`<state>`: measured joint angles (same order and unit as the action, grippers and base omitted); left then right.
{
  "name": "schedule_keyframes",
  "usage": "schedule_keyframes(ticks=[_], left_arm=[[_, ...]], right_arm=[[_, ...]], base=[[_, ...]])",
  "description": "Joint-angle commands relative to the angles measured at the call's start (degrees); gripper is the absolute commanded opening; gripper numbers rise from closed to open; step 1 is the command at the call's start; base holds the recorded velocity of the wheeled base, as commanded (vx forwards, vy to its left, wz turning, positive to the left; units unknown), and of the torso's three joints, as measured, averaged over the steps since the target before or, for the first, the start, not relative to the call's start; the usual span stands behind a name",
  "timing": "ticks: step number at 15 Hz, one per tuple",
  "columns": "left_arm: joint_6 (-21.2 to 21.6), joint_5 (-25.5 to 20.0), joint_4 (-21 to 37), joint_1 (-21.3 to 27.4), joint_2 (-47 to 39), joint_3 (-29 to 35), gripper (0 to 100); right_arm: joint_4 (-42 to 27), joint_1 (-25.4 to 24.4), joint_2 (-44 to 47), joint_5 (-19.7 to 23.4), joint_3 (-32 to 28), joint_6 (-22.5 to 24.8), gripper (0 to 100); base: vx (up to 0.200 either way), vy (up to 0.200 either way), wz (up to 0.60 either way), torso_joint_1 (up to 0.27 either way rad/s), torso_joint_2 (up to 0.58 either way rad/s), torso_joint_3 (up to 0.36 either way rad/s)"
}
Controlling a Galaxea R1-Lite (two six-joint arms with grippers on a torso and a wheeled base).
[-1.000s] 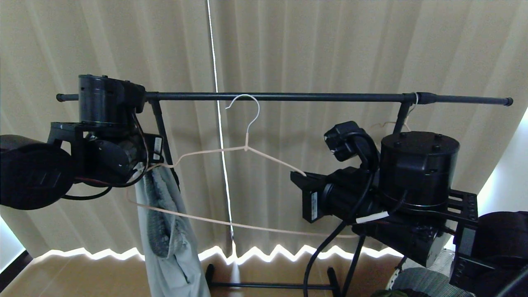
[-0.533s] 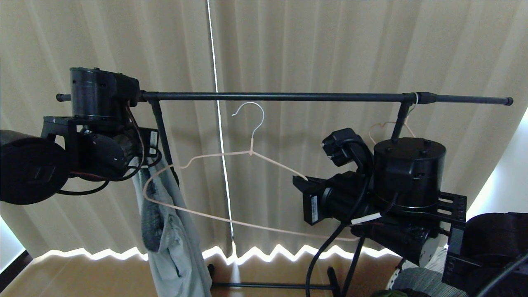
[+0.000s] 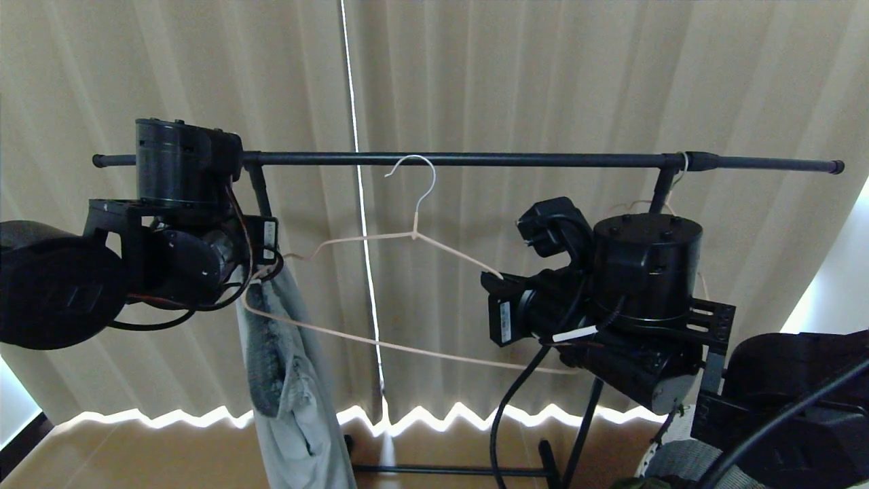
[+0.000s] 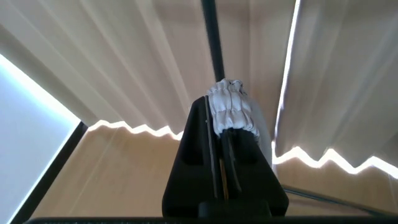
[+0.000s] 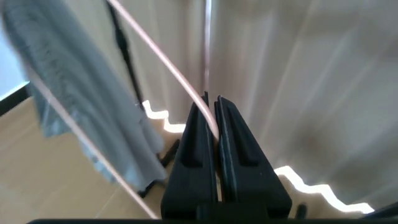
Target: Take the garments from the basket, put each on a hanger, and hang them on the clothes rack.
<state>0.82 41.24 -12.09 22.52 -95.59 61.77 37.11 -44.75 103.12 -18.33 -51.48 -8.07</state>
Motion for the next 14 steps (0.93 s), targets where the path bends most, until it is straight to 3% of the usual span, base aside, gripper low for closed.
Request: schedule_keyframes(ticks=[1,6,11,14], left_arm=[[-0.11,0.24,-0.12,0.51,-0.04,-0.07,0],[-2.49,0.24,-0.39,1.3,-1.71,-0.16,0],[-3.28,1.74,-1.18,-0.63,-5.49,1.6,0],[-3.19,2.44,-3.2,-1.42,-7.07,1.86,0]], right_arm=[[0.07,0.54,1.65,-0.65,-1.87,0.78,0],[-0.63,-2.45,0.94,1.64,-1.96,-2.3,0],[-0.9,-2.97,-3.89,16.93,1.38,-8.28,0],[-0.99,-2.97,-5.3,20.53,3.05,-9.42,0]], base=[[0.0,0.0,0.0,0.0,0.0,0.0],[0.0,0.0,0.0,0.0,0.0,0.0],[0.0,0.0,0.0,0.0,0.0,0.0],[0.0,0.0,0.0,0.0,0.0,0.0]])
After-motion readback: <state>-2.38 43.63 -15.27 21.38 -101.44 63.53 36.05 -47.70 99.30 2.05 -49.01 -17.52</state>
